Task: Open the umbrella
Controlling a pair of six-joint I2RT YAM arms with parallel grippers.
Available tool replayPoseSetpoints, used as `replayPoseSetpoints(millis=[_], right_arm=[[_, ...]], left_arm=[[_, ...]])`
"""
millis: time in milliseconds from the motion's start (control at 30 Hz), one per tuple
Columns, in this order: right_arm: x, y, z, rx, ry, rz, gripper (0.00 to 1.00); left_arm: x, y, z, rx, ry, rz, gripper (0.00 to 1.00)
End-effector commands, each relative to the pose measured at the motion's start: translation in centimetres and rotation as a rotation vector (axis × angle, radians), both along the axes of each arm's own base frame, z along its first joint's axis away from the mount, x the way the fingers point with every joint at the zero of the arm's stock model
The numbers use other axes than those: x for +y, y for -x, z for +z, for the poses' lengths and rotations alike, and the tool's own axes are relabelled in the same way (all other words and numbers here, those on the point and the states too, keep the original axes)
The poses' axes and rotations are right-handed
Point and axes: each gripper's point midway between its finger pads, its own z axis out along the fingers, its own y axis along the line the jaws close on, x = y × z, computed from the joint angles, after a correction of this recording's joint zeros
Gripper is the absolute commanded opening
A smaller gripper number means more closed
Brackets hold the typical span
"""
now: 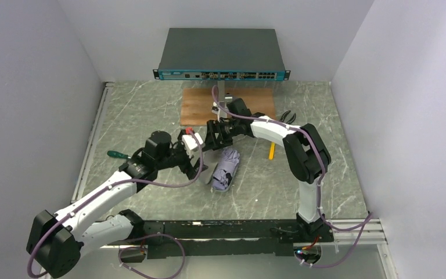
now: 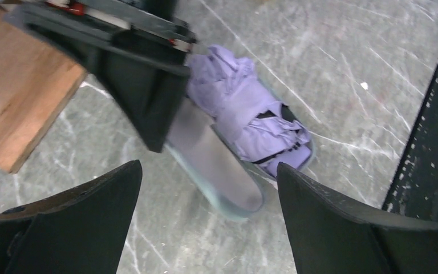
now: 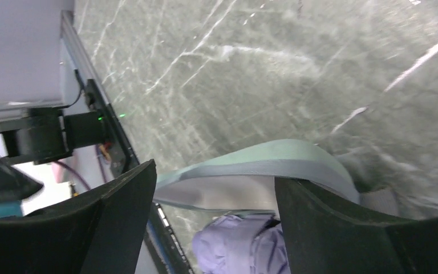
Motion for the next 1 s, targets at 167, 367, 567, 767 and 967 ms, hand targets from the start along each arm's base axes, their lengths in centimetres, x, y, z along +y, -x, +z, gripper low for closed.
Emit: replayPoseSetpoints(millis=[167, 367, 567, 767, 967], right_arm=[[-2.9, -1.2, 6.8, -0.238, -0.038, 0.006, 0.83], [-7.2, -0.3, 9.9, -0.24, -0.058, -0.071, 0.82], [-12.7, -0.9, 11.5, -0.28, -0.043, -0.223, 0.82], [-15.4, -1.2, 12.3, -0.328, -0.006, -0.297, 0.82], [-17.8, -2.1, 13.6, -0.365, 0.03, -0.396, 0.82]], left_arm=[[-5.0, 2.8, -0.7, -0.026, -0.036, -0.078, 0.85], [-8.4, 1.3, -2.3, 0.09, -0.061, -0.021, 0.78], [-9.9, -0.3, -5.2, 0.176, -0.133, 0.051, 0.78], [-10.9, -1.4, -7.9, 0.278, -0.183, 0.122, 0.76], [-10.3, -1.8, -12.4, 0.308, -0.319, 0.149, 0.77]])
